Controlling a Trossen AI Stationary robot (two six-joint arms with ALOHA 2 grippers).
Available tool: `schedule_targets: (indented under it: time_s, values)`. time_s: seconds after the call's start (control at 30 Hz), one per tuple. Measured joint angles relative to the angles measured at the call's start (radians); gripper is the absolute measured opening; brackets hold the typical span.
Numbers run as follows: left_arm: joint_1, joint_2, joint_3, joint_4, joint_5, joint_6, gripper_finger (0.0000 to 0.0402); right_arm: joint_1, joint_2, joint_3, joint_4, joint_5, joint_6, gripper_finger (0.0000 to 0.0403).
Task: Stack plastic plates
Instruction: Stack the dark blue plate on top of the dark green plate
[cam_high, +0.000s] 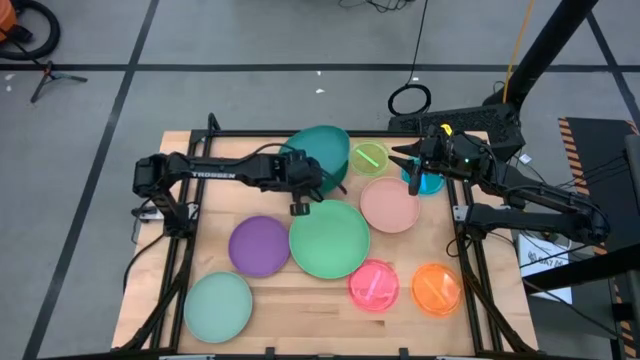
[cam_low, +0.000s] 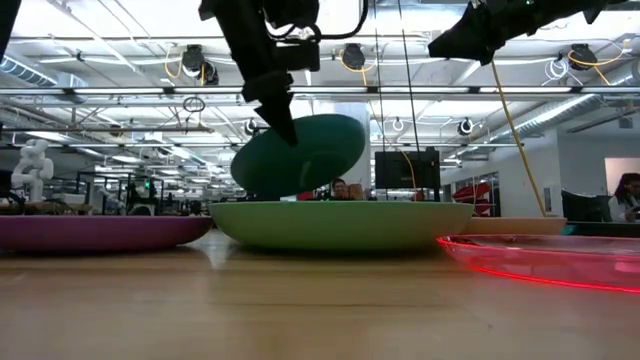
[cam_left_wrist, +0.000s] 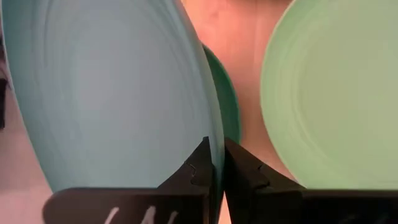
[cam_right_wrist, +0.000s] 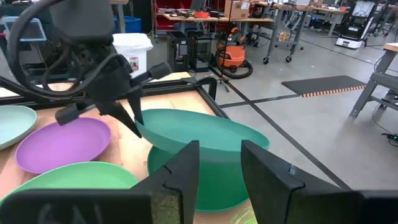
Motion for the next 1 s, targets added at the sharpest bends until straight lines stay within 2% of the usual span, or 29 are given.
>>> schedule_targets:
  time_s: [0.27,0.37,1.0]
  values:
    - [0.036,0.041,-0.001,-0.089,0.031,0.102,0.0021,0.000,0.000,0.000,-0.001,0.000,0.000,0.0114]
    - [0.040,0.054,-0.001,-0.070,0.044,0.122,0.0021,0.000,0.000,0.000,-0.002,0.000,0.000,0.0114]
    - [0.043,0.050,-0.001,-0.085,0.049,0.109,0.0021,0.000,0.000,0.000,-0.002,0.000,-0.002,0.0114]
